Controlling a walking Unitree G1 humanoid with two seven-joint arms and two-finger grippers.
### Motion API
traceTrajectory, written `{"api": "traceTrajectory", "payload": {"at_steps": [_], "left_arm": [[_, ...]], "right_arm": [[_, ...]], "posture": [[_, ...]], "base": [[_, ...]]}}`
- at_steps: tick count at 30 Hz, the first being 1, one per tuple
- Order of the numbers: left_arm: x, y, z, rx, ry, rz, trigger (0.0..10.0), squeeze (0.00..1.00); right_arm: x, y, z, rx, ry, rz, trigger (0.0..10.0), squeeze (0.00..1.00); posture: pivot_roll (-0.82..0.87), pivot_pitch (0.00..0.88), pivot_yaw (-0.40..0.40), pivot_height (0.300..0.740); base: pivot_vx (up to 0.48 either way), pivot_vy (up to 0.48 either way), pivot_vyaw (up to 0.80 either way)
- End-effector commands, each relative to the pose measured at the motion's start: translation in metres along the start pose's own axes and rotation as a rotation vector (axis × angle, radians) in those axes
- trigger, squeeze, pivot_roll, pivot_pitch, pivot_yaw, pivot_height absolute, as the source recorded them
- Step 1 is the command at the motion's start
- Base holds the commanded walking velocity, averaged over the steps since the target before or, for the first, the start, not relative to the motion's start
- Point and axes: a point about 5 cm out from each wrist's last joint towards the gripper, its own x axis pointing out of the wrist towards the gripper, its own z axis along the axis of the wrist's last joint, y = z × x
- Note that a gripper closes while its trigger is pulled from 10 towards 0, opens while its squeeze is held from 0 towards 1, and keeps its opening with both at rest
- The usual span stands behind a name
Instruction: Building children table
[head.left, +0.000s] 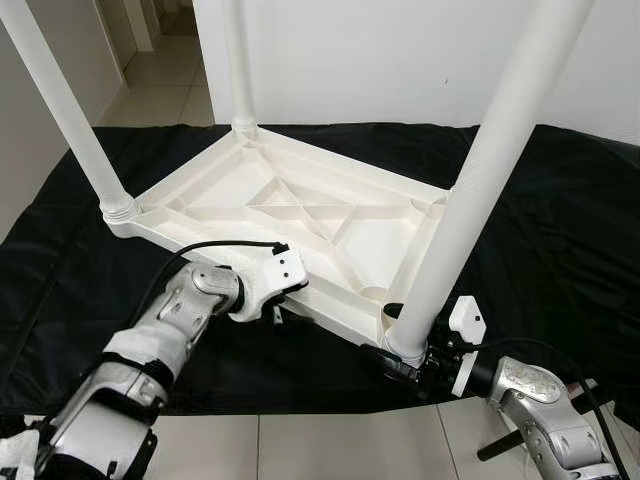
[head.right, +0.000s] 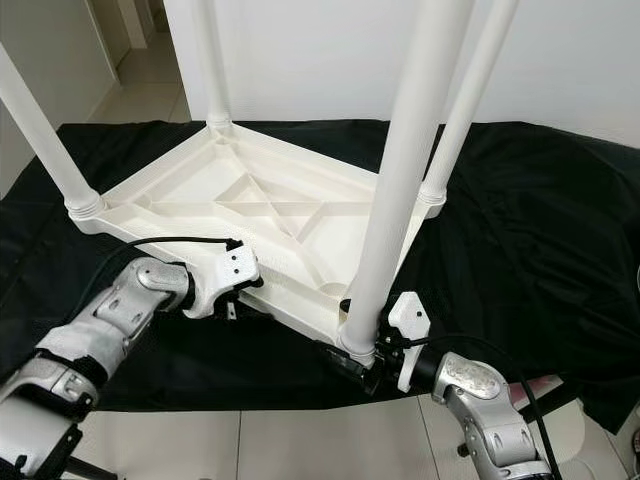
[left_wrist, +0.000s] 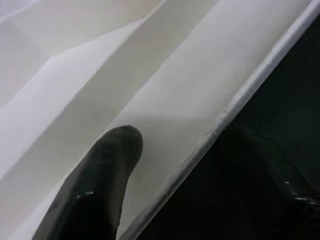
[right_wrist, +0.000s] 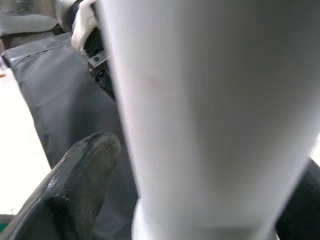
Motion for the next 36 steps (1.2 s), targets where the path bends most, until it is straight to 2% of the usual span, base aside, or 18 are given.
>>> {"api": "traceTrajectory", "payload": {"at_steps": [1,3,7,10,11,13,16,22,23,24,27,31,36], "left_arm": [[-0.006,0.017,-0.01,-0.014,0.044,0.24,0.0,0.0],[-0.006,0.017,-0.01,-0.014,0.044,0.24,0.0,0.0],[-0.008,0.018,-0.012,-0.01,0.047,0.236,0.0,0.0],[-0.009,0.018,-0.013,-0.009,0.046,0.236,0.0,0.0],[-0.011,0.018,-0.014,-0.014,0.041,0.239,0.0,0.0],[-0.011,0.018,-0.014,-0.014,0.041,0.239,0.0,0.0],[-0.013,0.015,-0.013,-0.002,0.01,0.229,0.0,0.0],[-0.008,0.006,-0.005,0.005,-0.047,0.178,0.0,0.0],[-0.005,0.001,0.0,0.025,-0.073,0.149,10.0,0.0],[-0.005,0.001,0.0,0.025,-0.073,0.149,10.0,0.0],[0.0,-0.01,0.009,0.062,-0.125,0.103,10.0,0.0],[0.002,-0.015,0.013,0.073,-0.153,0.089,10.0,0.0],[0.005,-0.032,0.017,0.14,-0.204,0.028,10.0,0.0]], "right_arm": [[-0.003,-0.004,0.005,-0.016,-0.038,-0.05,10.0,0.0],[-0.003,-0.004,0.005,-0.016,-0.038,-0.05,10.0,0.0],[-0.002,-0.013,0.008,-0.033,-0.097,-0.207,10.0,0.0],[-0.002,-0.015,0.009,-0.026,-0.116,-0.251,10.0,0.0],[-0.003,-0.017,0.006,-0.015,-0.138,-0.346,10.0,0.0],[-0.003,-0.017,0.006,-0.015,-0.138,-0.346,10.0,0.0],[-0.003,-0.023,0.001,0.01,-0.156,-0.473,10.0,0.0],[-0.001,-0.031,-0.001,0.017,-0.163,-0.524,10.0,0.0],[0.001,-0.038,0.0,0.006,-0.167,-0.554,10.0,0.0],[0.001,-0.038,0.0,0.006,-0.167,-0.554,10.0,0.0],[0.005,-0.052,0.002,-0.011,-0.18,-0.608,10.0,0.0],[0.01,-0.058,0.003,-0.003,-0.181,-0.6,10.0,0.0],[0.019,-0.071,0.006,-0.009,-0.179,-0.586,10.0,0.0]], "posture": [[0.02,0.054,0.046,0.74],[0.02,0.054,0.046,0.74],[0.03,0.061,0.047,0.74],[0.03,0.066,0.047,0.74],[0.03,0.068,0.047,0.74],[0.03,0.068,0.047,0.74],[0.02,0.08,0.048,0.74],[0.02,0.089,0.047,0.74],[0.02,0.091,0.046,0.74],[0.02,0.091,0.046,0.74],[0.02,0.092,0.041,0.74],[0.02,0.094,0.041,0.74],[0.03,0.097,0.028,0.74]], "base": [[0.0,0.0,0.0],[0.0,0.0,0.0],[0.0,0.0,0.0],[0.0,0.0,0.0],[0.0,0.0,0.0],[0.0,0.0,0.0],[0.0,0.0,0.0],[0.0,0.0,0.0],[0.0,0.0,0.0],[0.0,0.0,0.0],[0.0,0.0,0.0],[0.0,0.0,0.0],[0.0,0.0,0.0]]}}
